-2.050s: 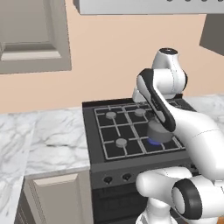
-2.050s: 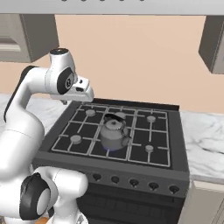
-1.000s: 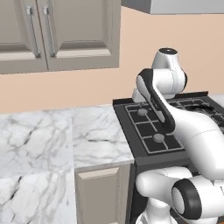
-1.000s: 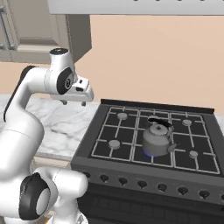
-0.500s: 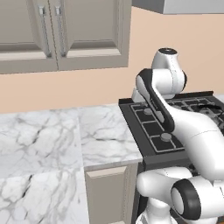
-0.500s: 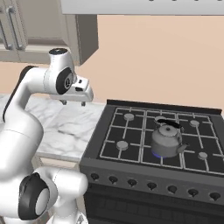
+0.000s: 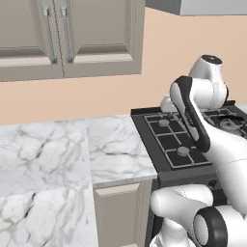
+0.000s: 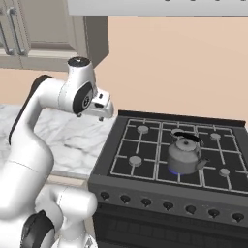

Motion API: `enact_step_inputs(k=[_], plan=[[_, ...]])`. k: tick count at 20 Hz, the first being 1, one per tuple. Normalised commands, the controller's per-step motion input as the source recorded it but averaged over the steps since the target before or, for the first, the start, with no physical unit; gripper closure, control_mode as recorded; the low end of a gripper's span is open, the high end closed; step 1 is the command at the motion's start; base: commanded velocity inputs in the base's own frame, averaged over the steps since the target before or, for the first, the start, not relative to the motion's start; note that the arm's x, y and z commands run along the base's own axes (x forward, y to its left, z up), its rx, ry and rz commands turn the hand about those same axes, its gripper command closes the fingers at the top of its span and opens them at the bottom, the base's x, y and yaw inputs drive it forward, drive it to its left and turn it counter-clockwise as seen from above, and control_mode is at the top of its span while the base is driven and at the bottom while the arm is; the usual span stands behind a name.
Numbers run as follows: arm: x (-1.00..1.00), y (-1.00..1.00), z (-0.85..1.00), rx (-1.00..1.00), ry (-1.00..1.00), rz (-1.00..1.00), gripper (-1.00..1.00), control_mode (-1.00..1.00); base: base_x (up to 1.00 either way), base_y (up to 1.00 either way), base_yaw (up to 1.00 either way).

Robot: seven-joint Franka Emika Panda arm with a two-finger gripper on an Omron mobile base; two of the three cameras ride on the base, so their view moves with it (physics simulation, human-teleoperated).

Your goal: The kettle is done boiling. Turn off the stove, then wait for 300 timesteps before moving the kettle to the dining table.

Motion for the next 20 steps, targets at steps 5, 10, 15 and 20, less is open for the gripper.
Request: enact_step_inputs(k=[5,10,15,20], plan=[[-0.23,-0.53,0.07,0.14,-0.08,-0.05,-1.00,-1.00,0.00,0.00,0.00],[-0.36,-0.72,0.00,0.26,-0.03,-0.08,-1.00,-1.00,0.00,0.00,0.00],[-0.61,-0.69,-0.02,0.29,-0.05,-0.11,-1.00,-1.00,0.00,0.00,0.00],[-0.59,-0.43,-0.10,0.21,-0.05,-0.16,-1.00,-1.00,0.00,0.00,0.00]])
